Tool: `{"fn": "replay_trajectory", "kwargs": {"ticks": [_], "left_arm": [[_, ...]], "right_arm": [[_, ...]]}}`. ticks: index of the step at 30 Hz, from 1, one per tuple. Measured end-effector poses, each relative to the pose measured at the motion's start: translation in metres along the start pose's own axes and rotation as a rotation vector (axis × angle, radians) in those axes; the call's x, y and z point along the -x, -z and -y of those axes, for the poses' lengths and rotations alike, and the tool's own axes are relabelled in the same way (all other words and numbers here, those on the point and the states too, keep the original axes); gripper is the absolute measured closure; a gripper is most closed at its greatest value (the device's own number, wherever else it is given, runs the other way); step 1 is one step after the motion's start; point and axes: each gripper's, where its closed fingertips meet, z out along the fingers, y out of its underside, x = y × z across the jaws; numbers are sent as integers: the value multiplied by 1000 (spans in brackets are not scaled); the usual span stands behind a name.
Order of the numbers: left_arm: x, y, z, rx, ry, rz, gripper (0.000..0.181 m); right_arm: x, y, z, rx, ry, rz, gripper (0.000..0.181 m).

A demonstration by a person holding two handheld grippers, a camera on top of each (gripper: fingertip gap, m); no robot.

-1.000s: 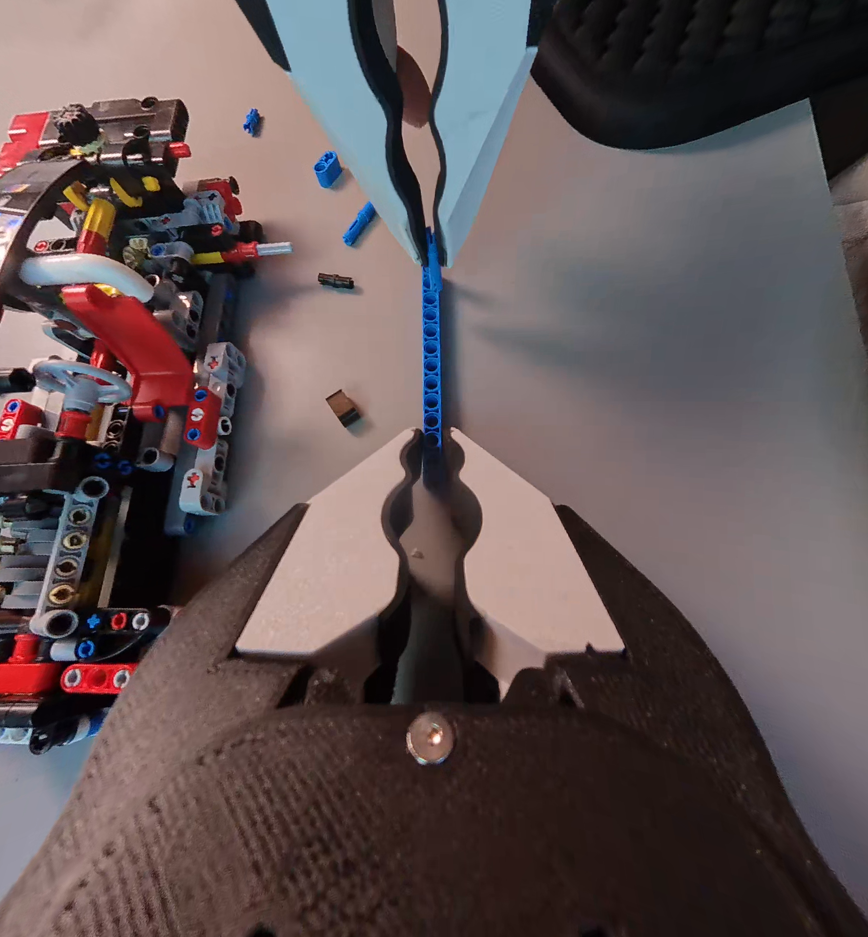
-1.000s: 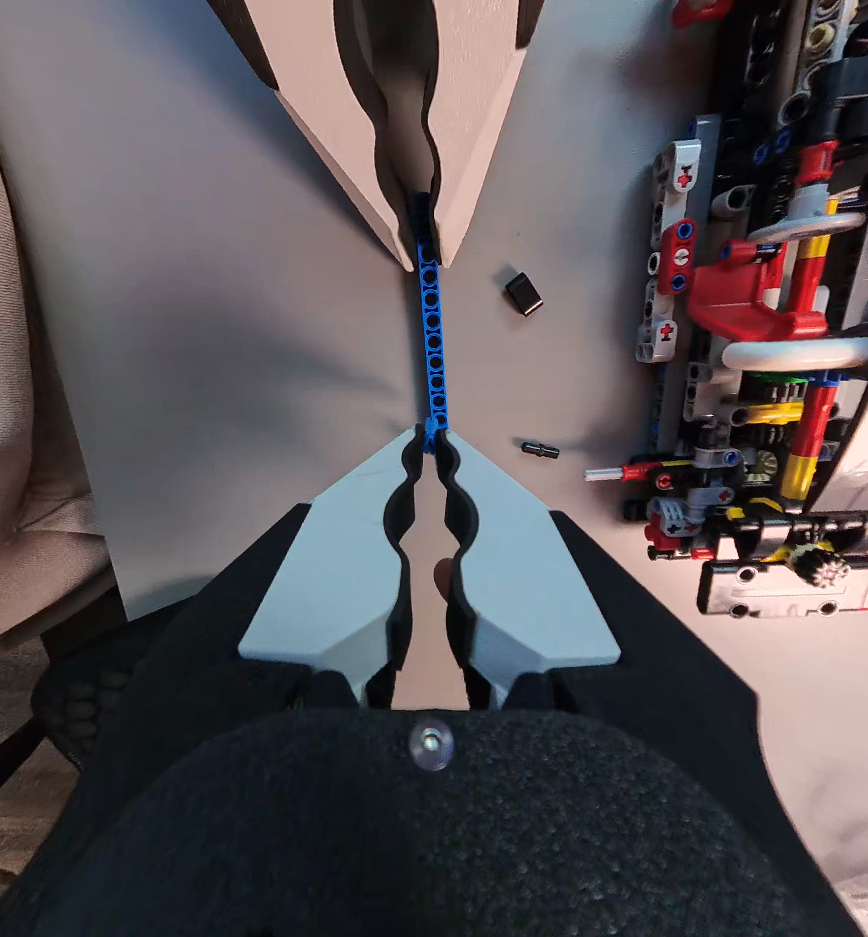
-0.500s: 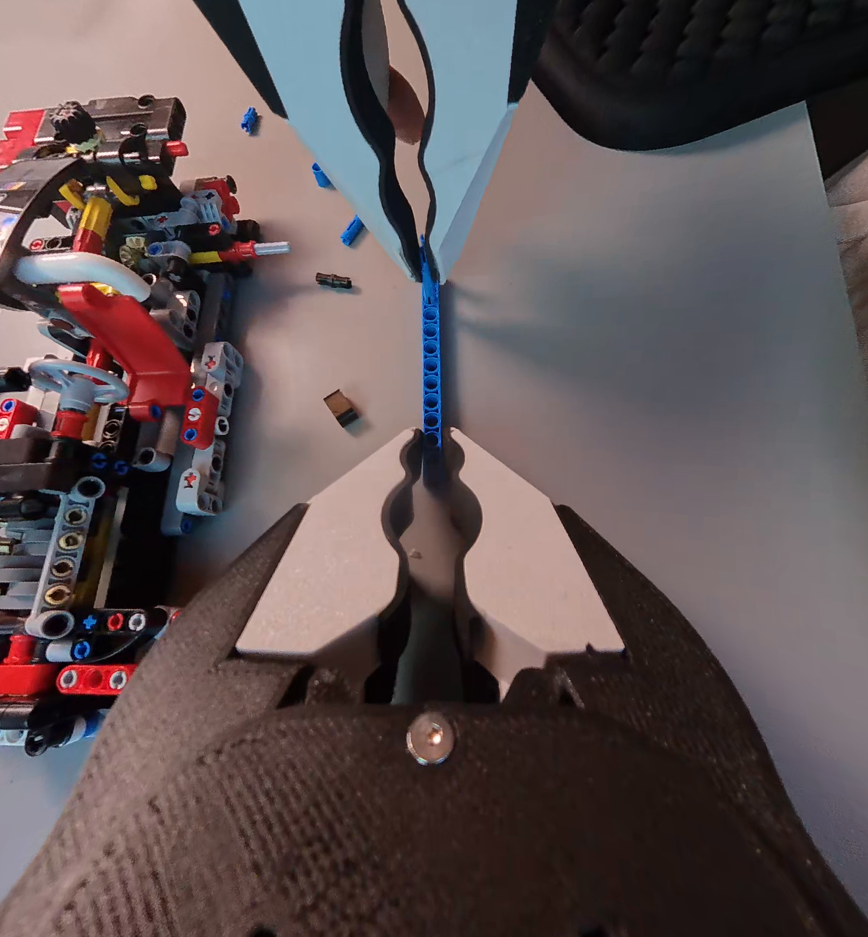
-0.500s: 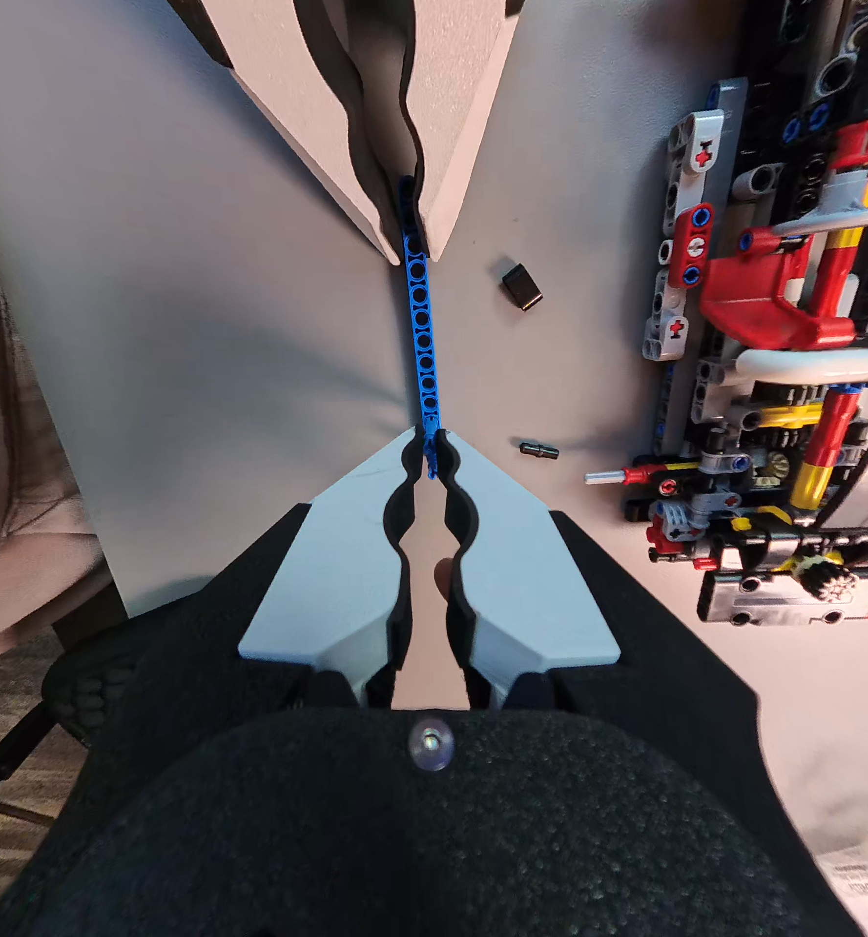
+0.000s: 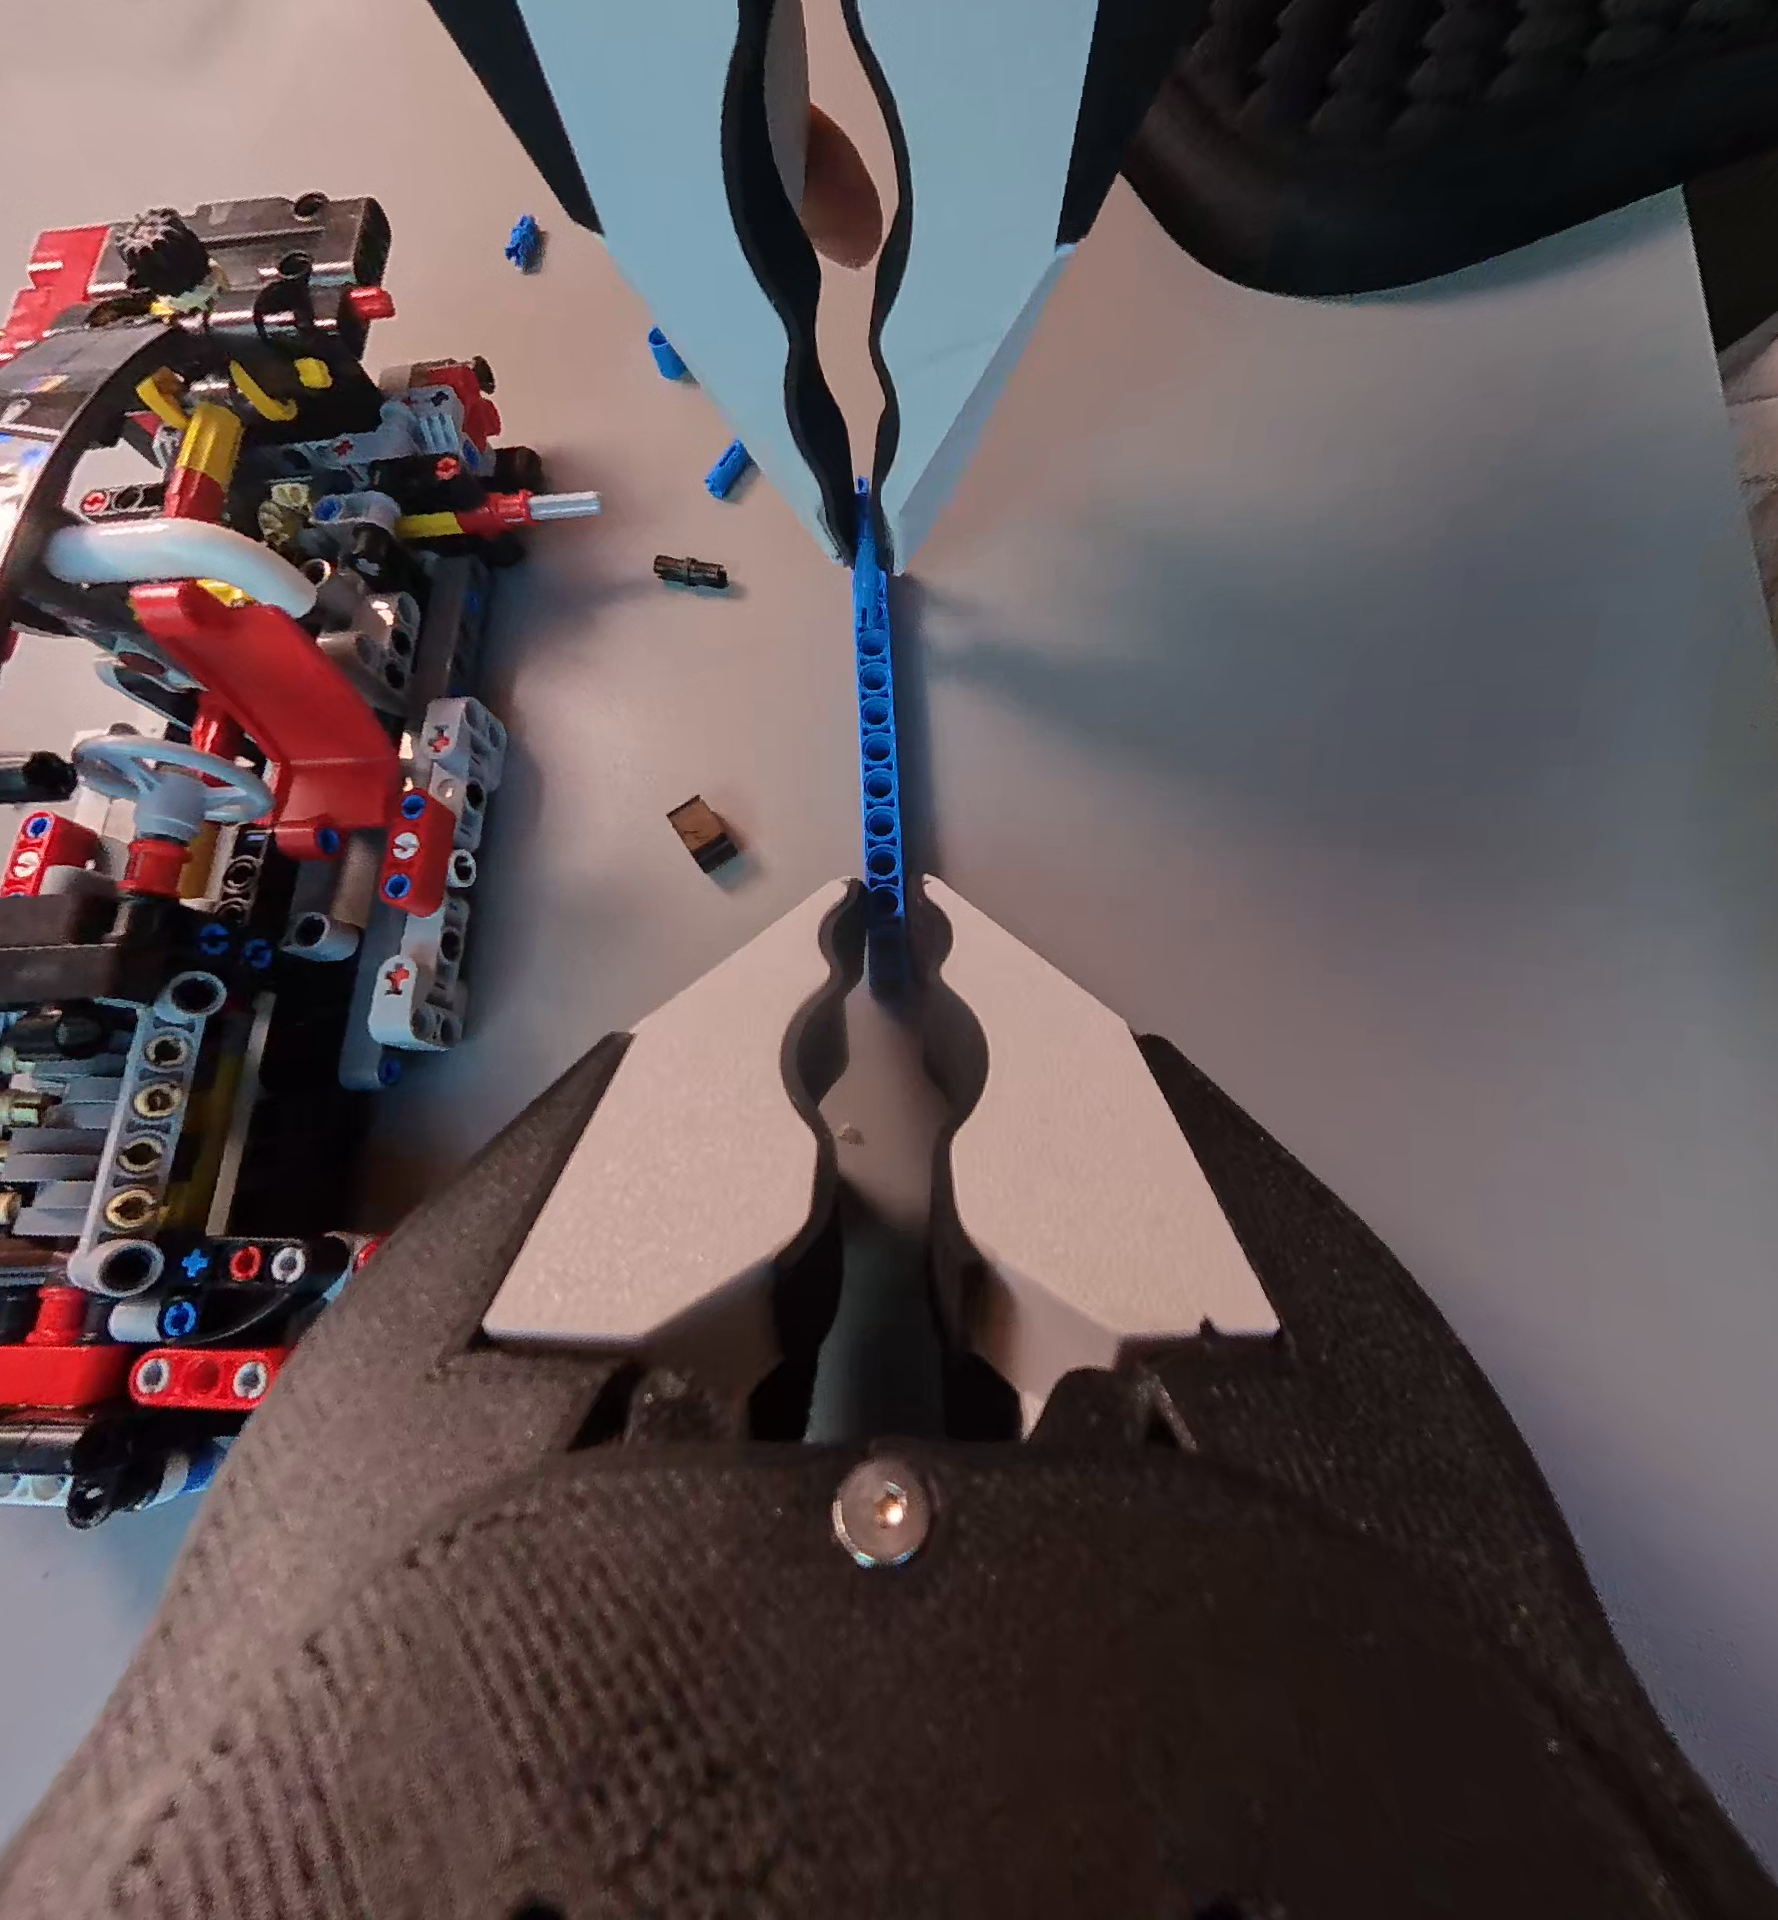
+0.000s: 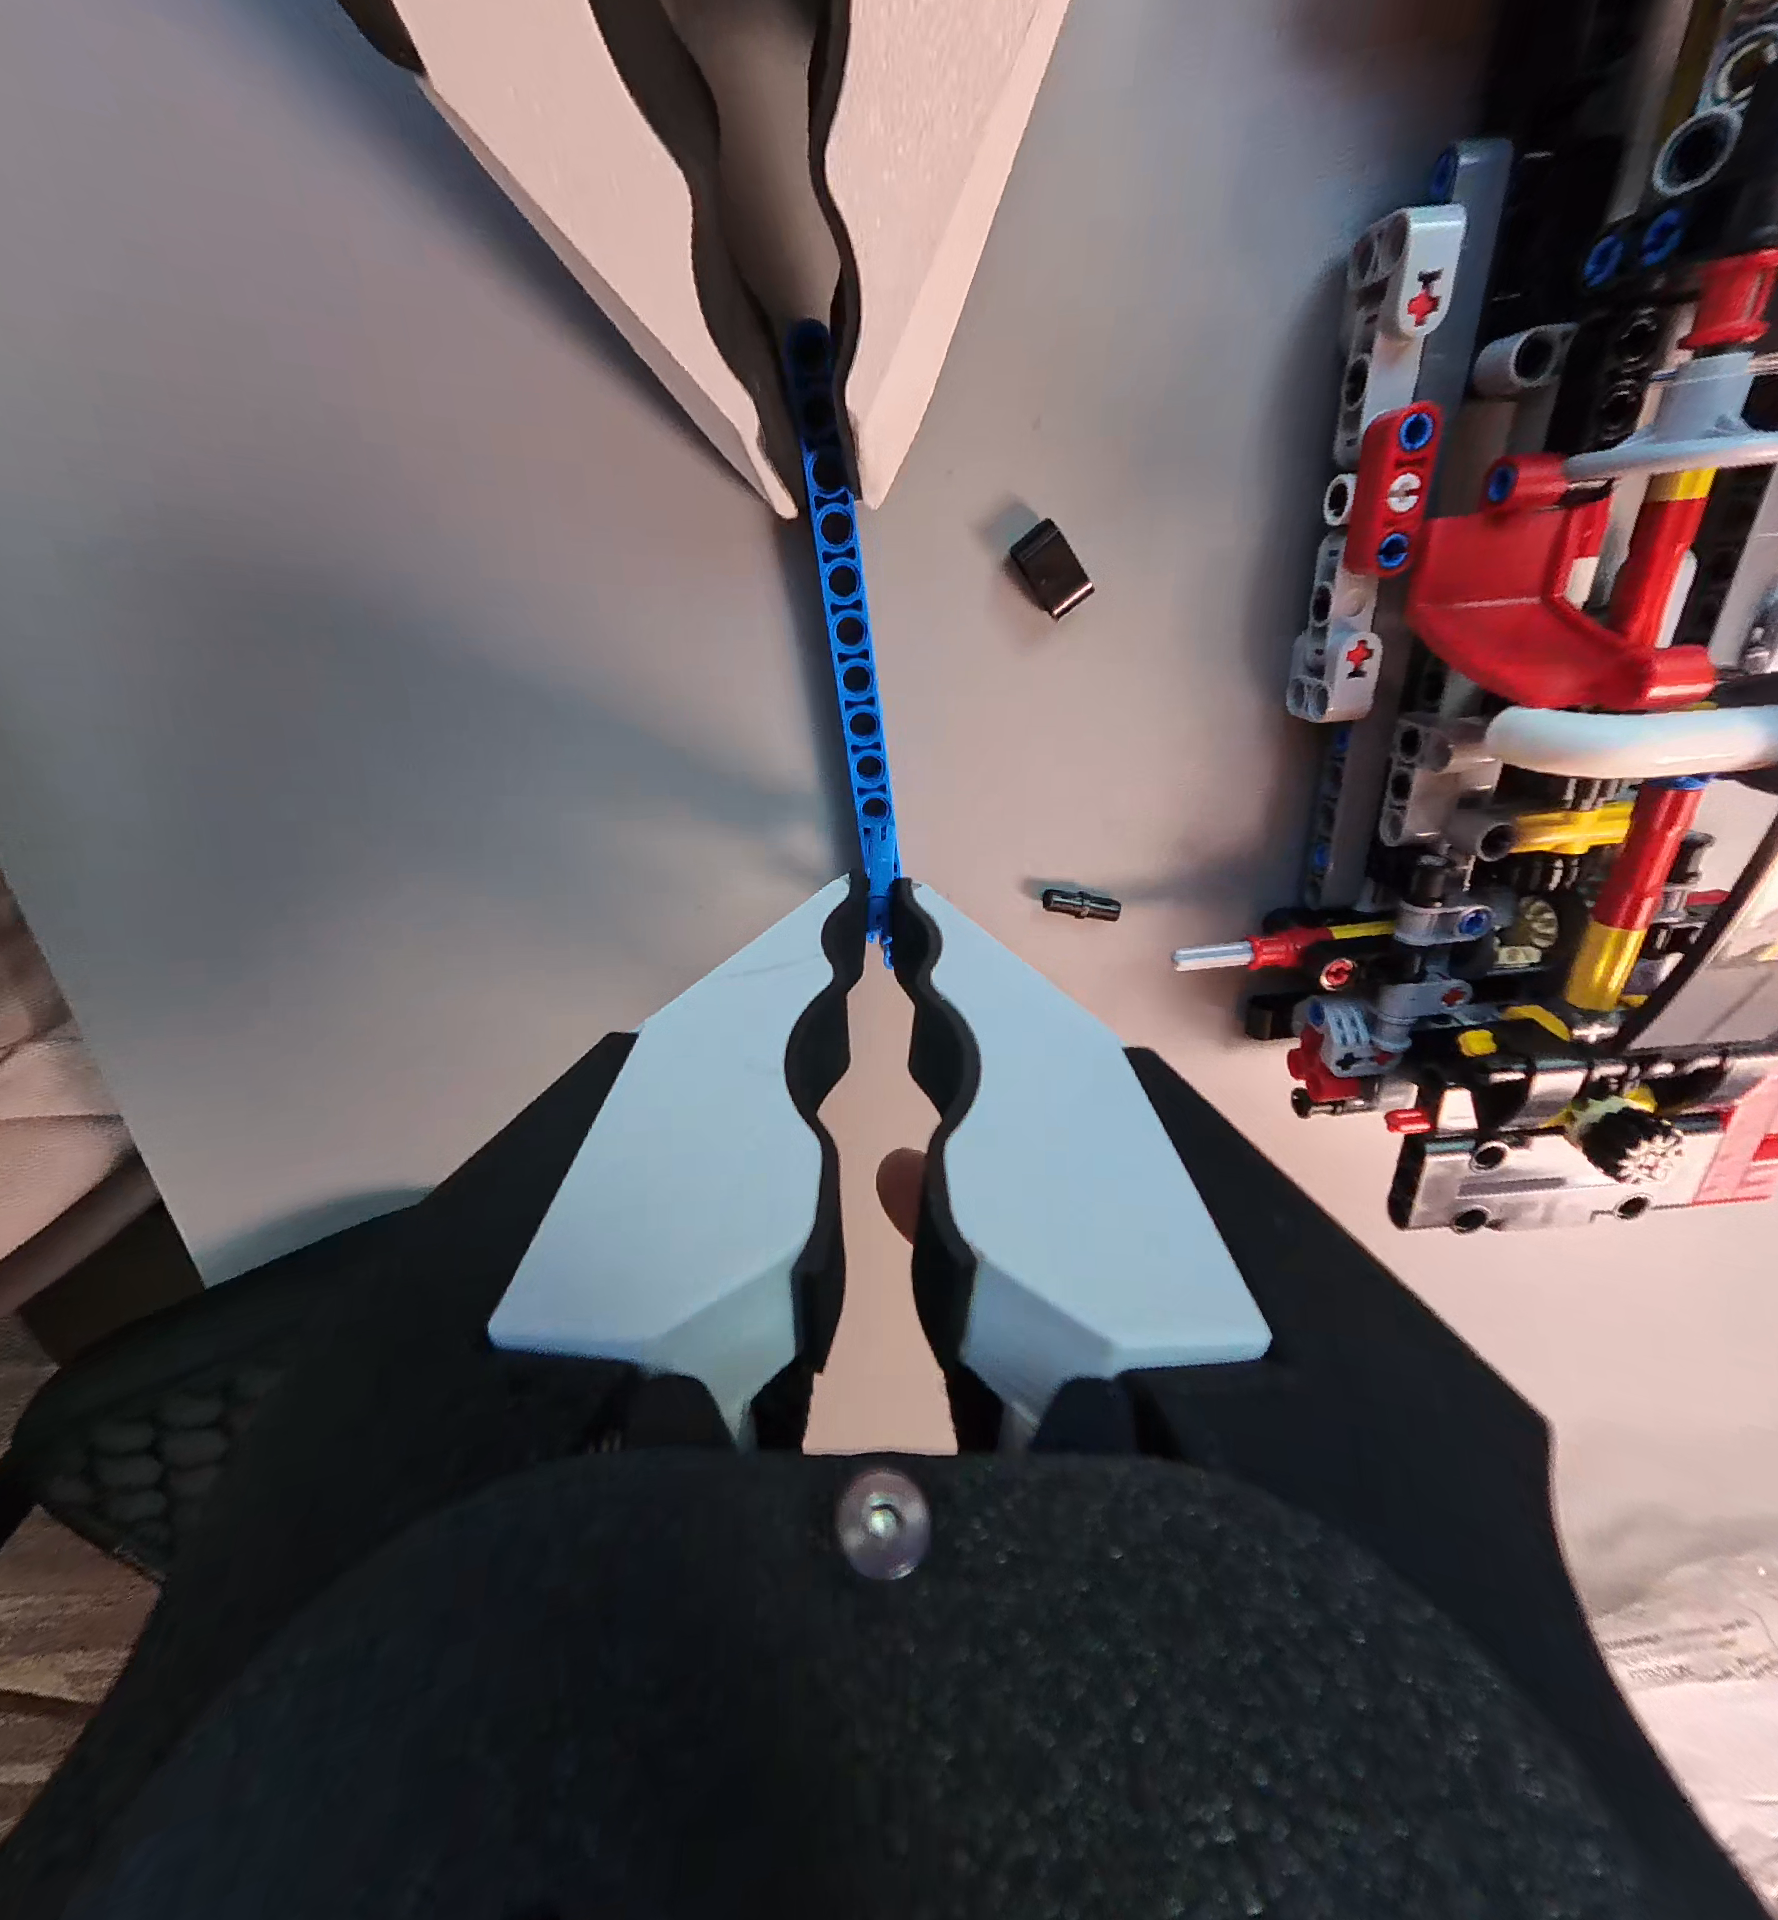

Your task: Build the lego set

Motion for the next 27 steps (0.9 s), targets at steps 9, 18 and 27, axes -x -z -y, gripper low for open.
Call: {"fn": "replay_trajectory", "kwargs": {"ticks": [9,18,27], "left_arm": [[1,9,20,-133,20,-5,163],[-5,23,48,-289,-48,22,179],[-8,31,61,-374,-40,13,180]], "right_arm": [[10,16,28,-189,-22,64,179],[16,40,56,-498,-152,112,179],[18,56,60,-709,-201,84,178]]}}
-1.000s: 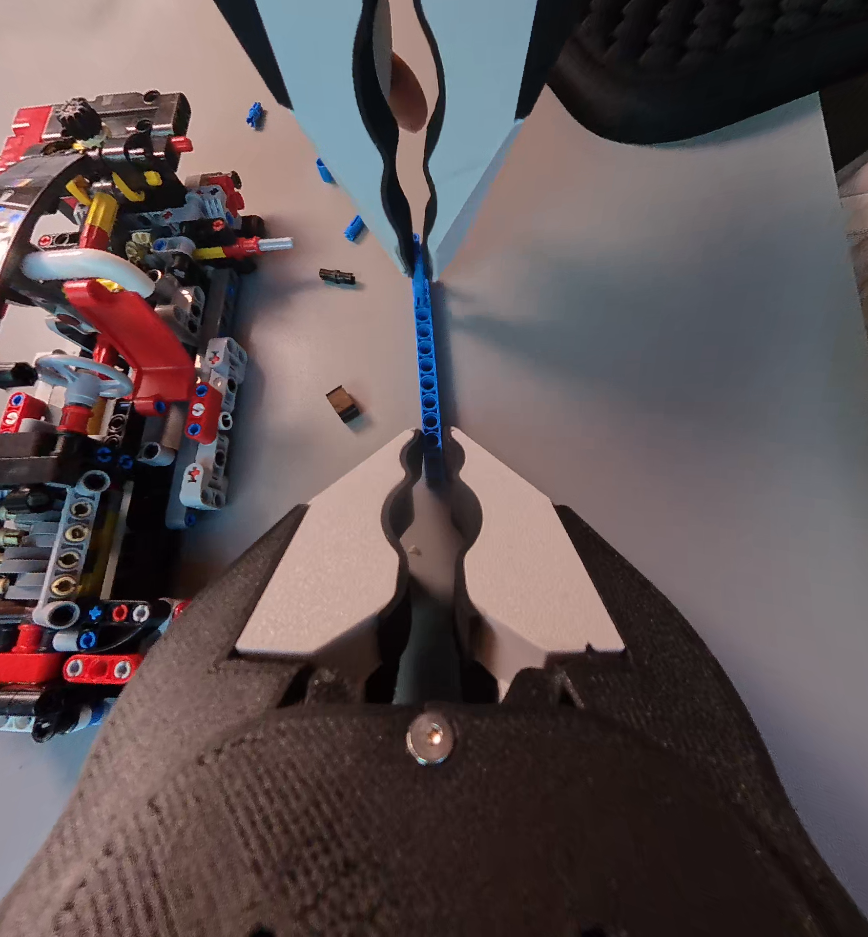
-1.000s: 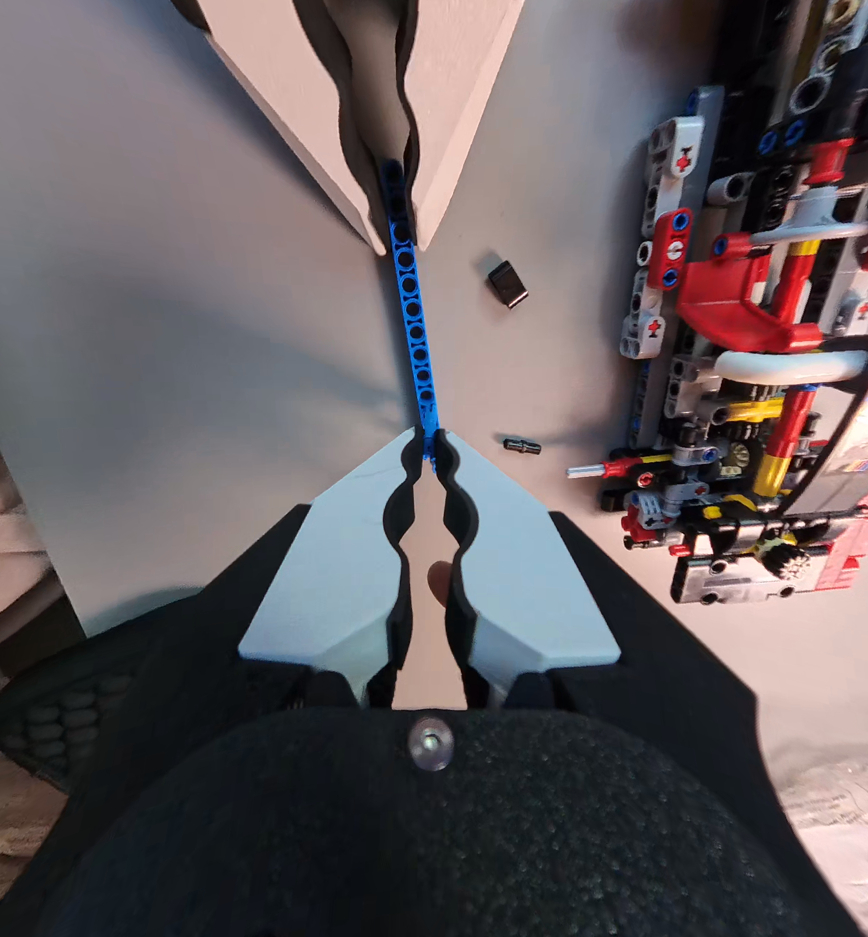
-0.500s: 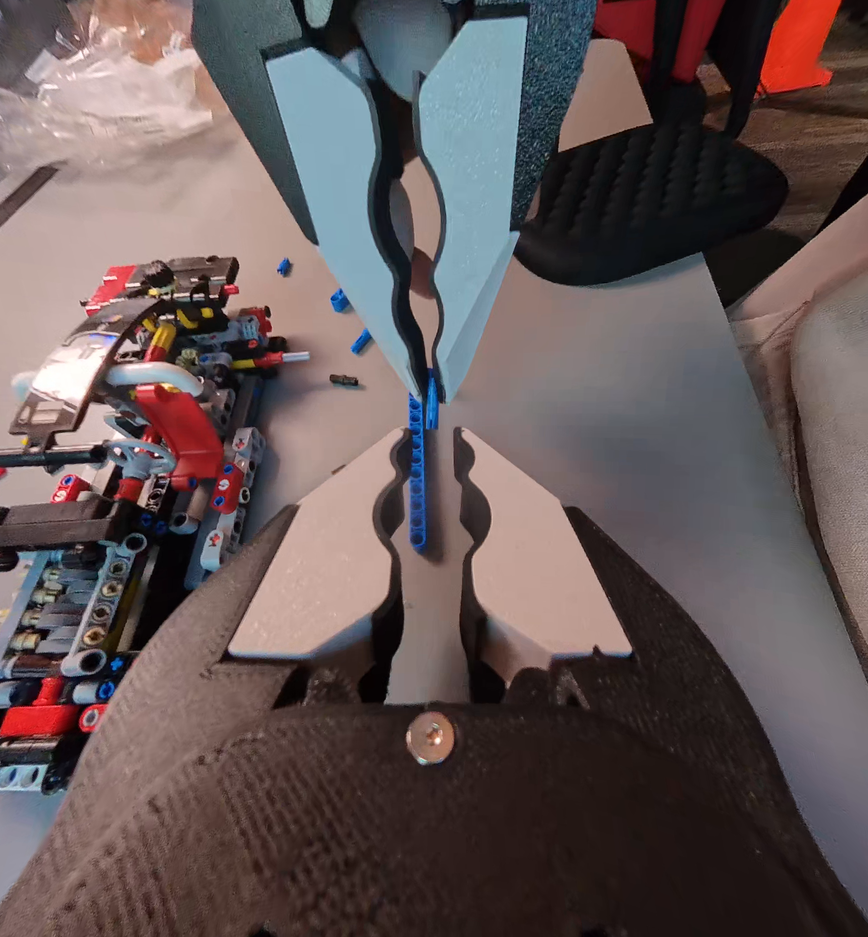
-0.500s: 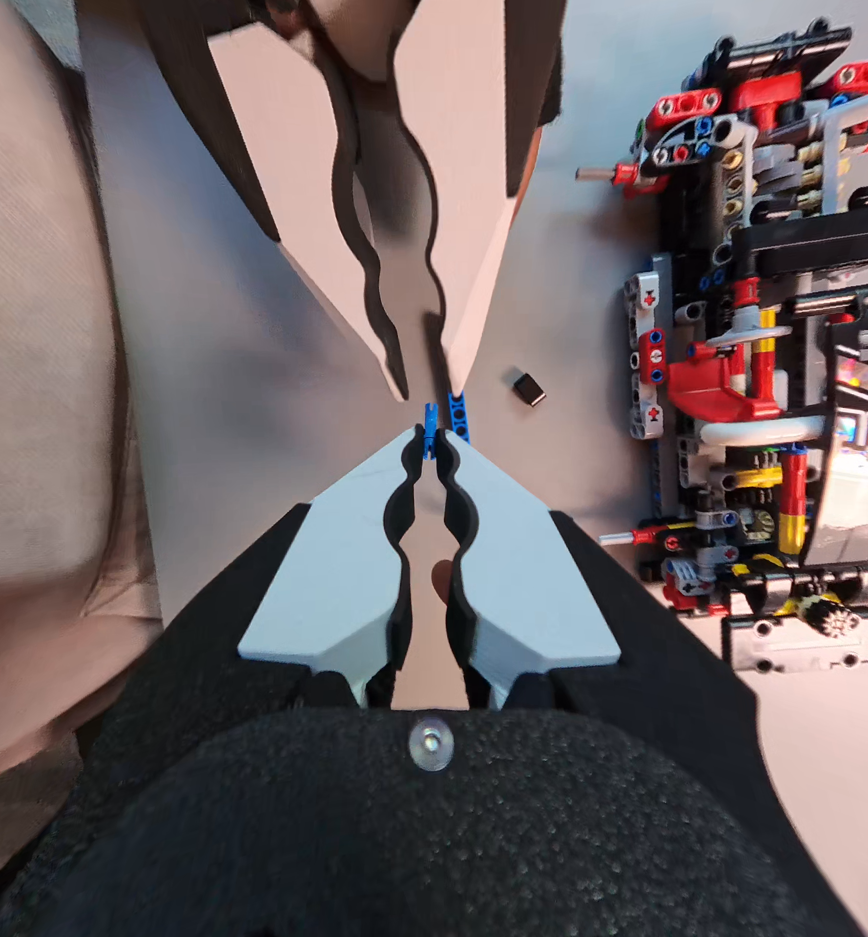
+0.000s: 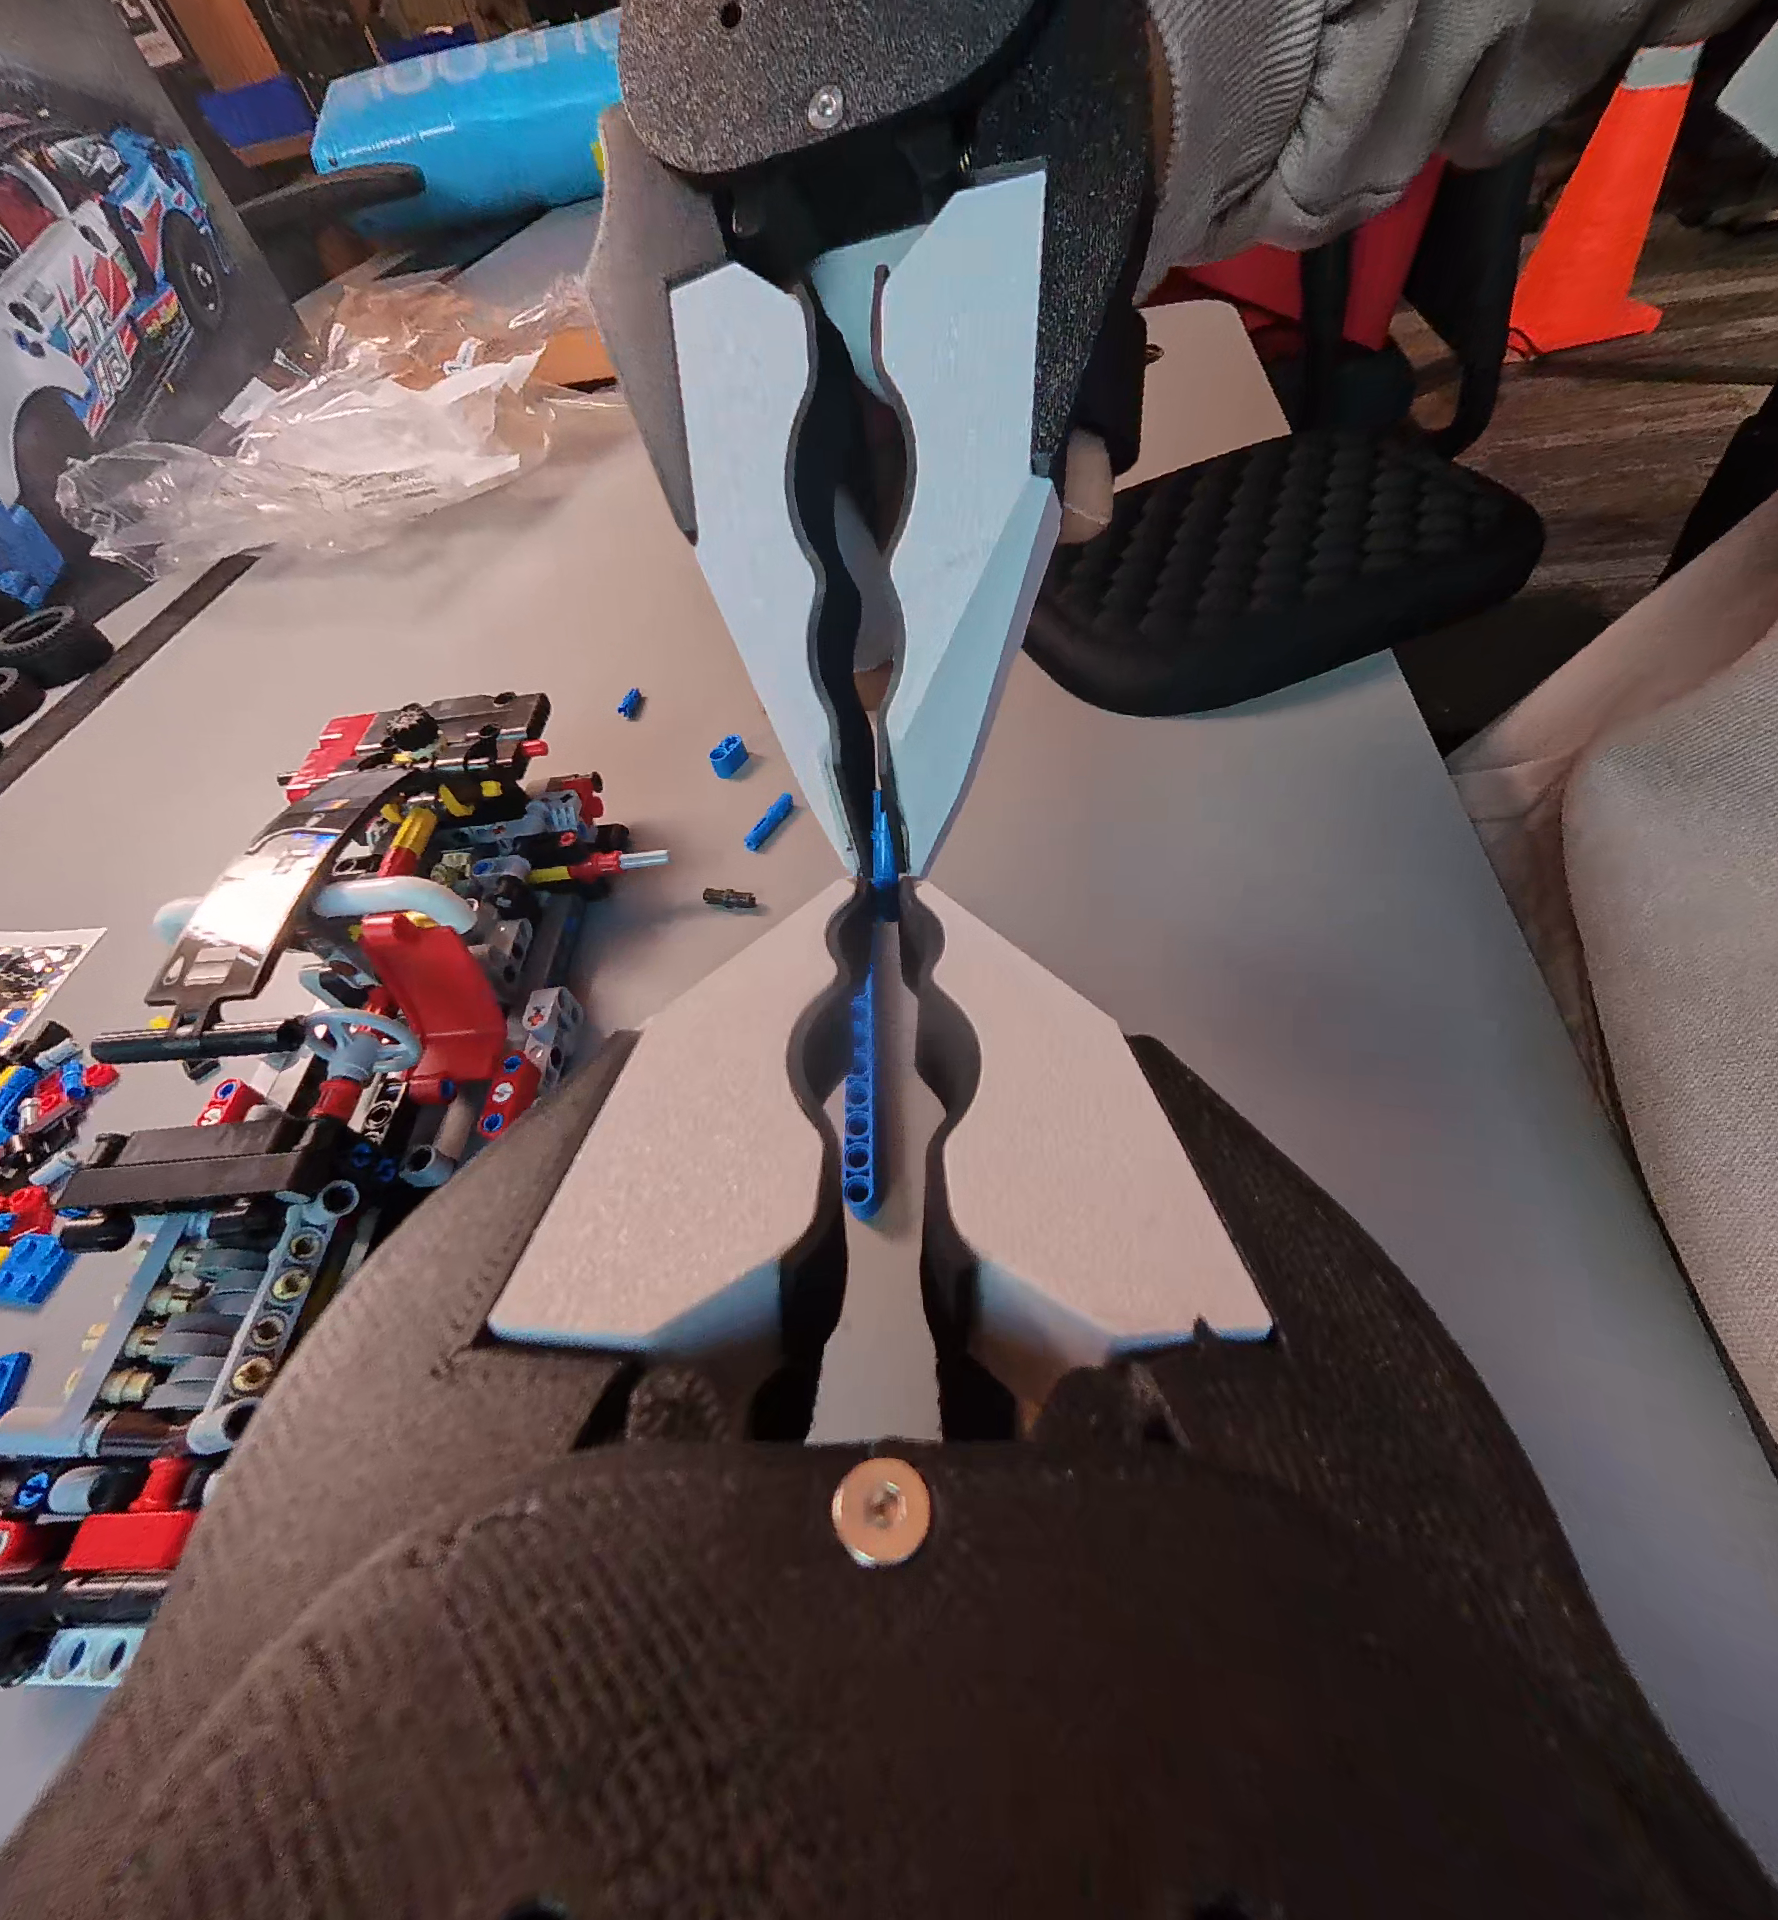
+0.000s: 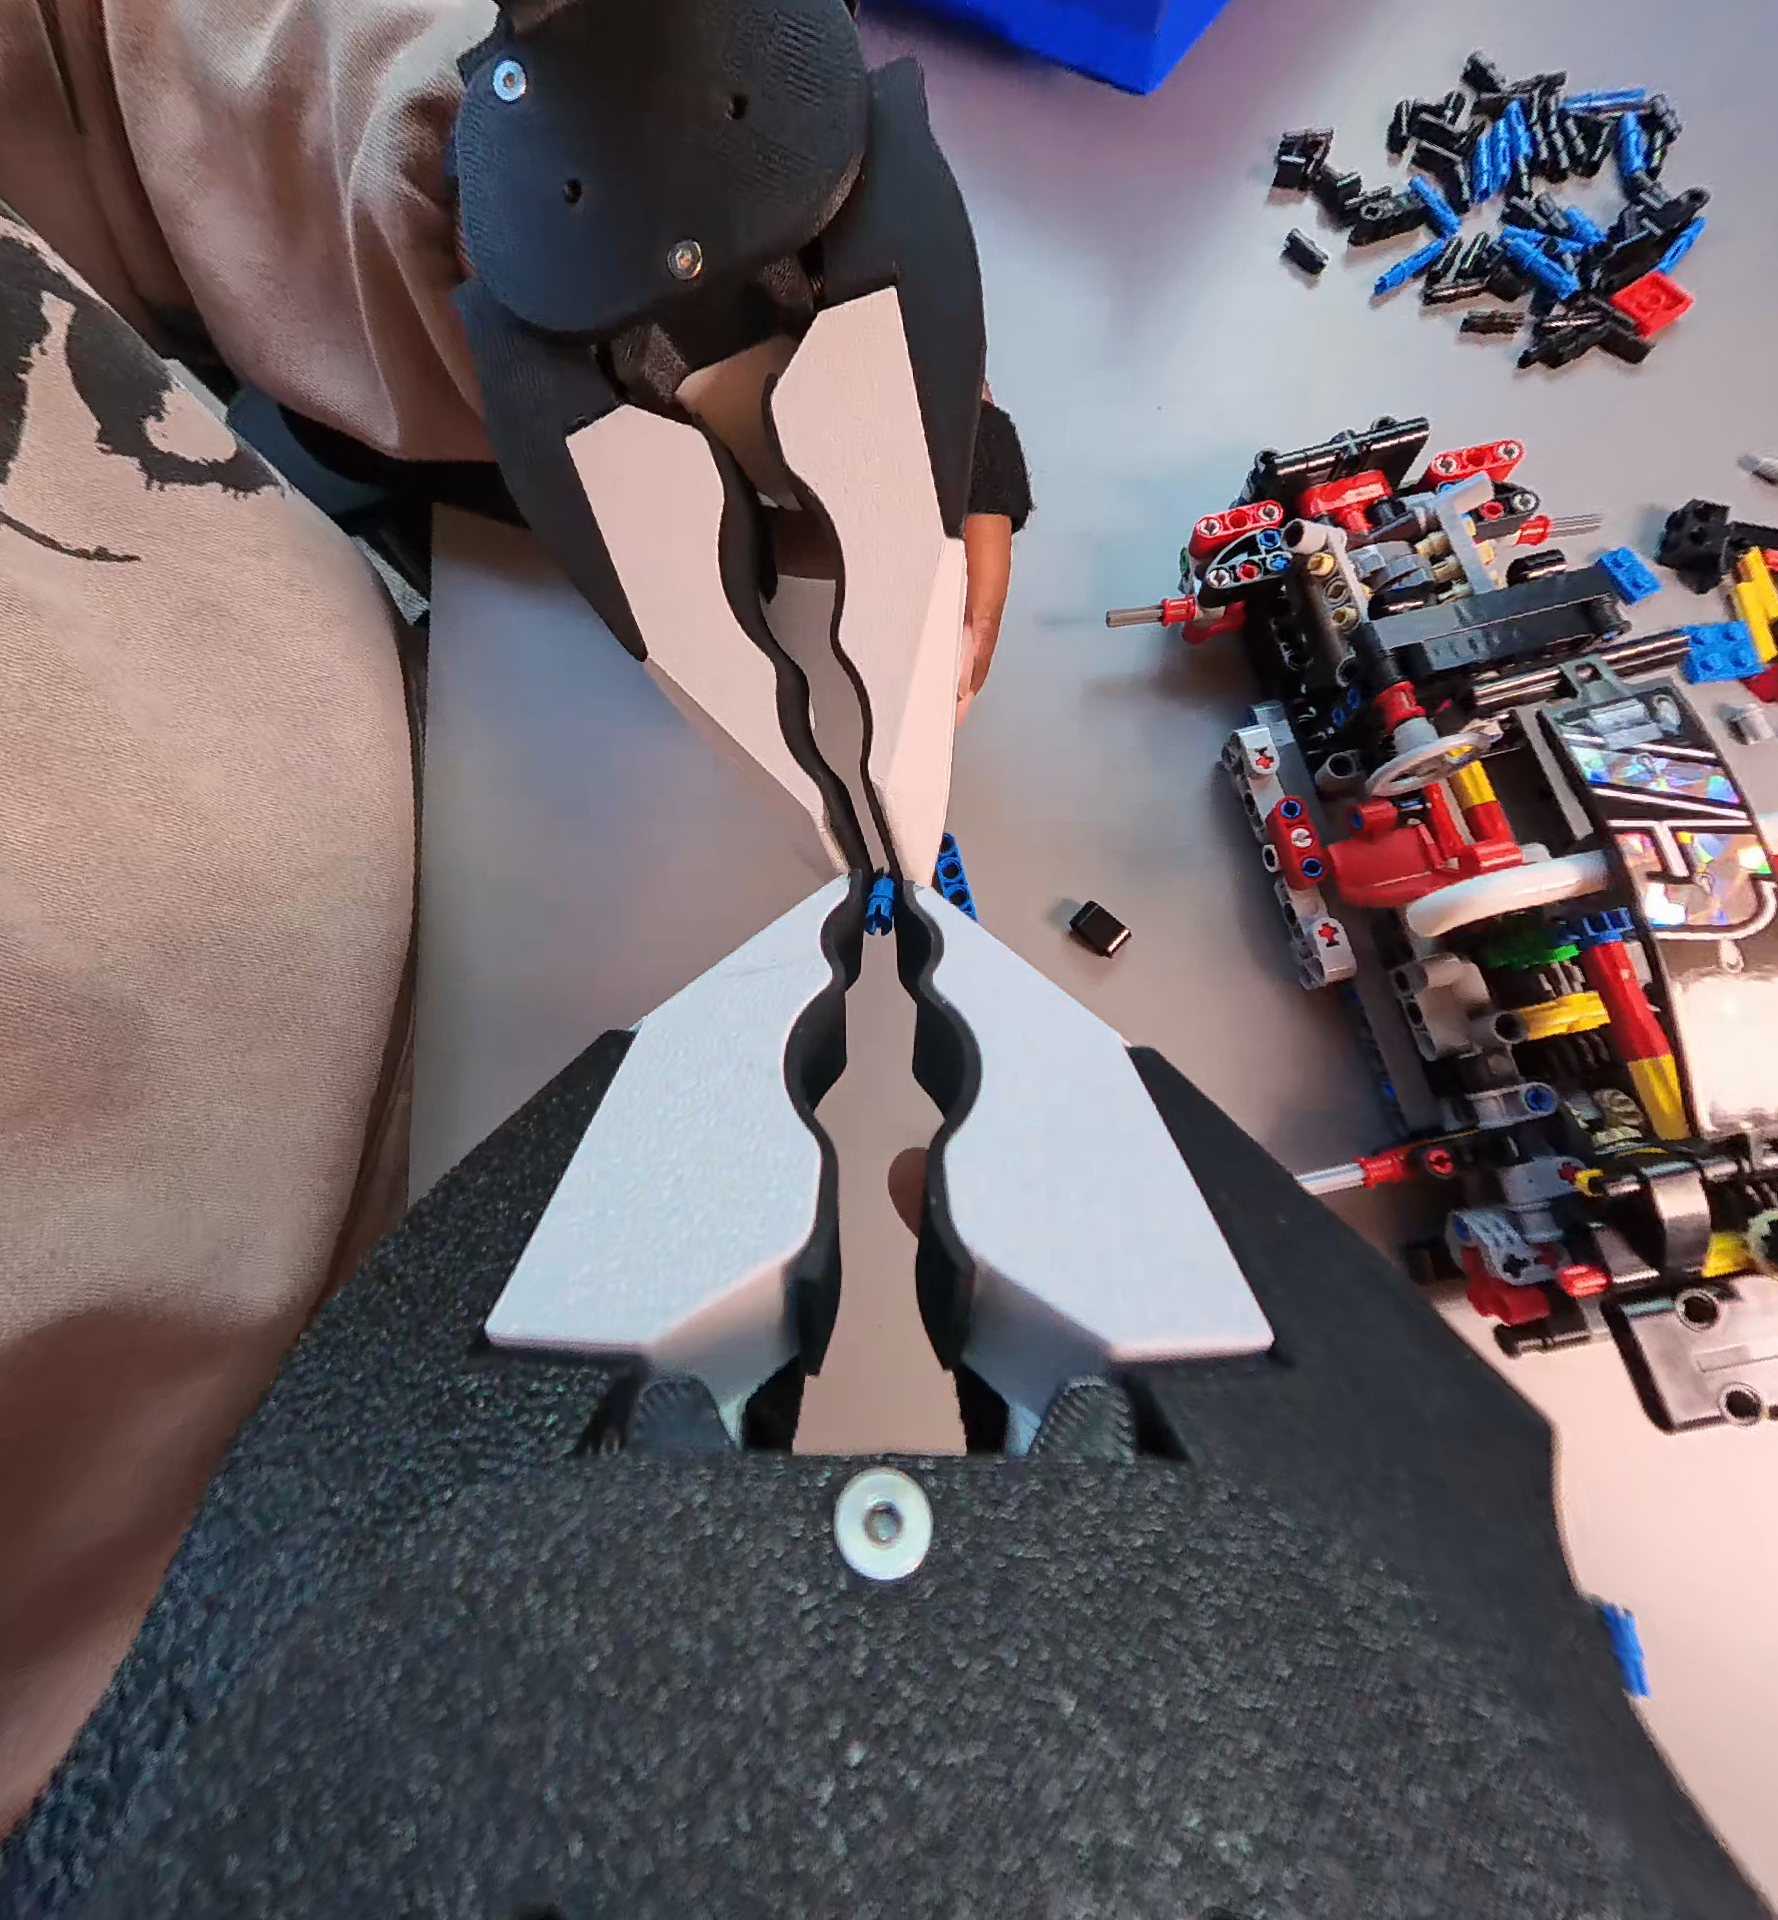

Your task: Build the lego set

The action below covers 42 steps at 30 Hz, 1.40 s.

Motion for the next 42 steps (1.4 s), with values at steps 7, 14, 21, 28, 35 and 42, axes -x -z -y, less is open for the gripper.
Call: {"fn": "replay_trajectory", "kwargs": {"ticks": [7,14,21,28,35,42], "left_arm": [[0,0,1,-2,7,9,179],[10,-1,-30,161,75,3,161],[8,1,-70,364,115,-57,163],[8,-1,-71,380,64,-30,176],[7,-2,-71,388,52,-25,176],[7,-3,-71,389,43,-5,176]], "right_arm": [[-1,1,0,12,52,-33,179],[-31,11,-37,323,118,-102,180],[-34,-4,-64,598,160,-31,179],[-35,-6,-73,671,152,-25,180],[-38,-4,-75,722,139,-47,180],[-39,-5,-75,726,127,-42,180]]}}
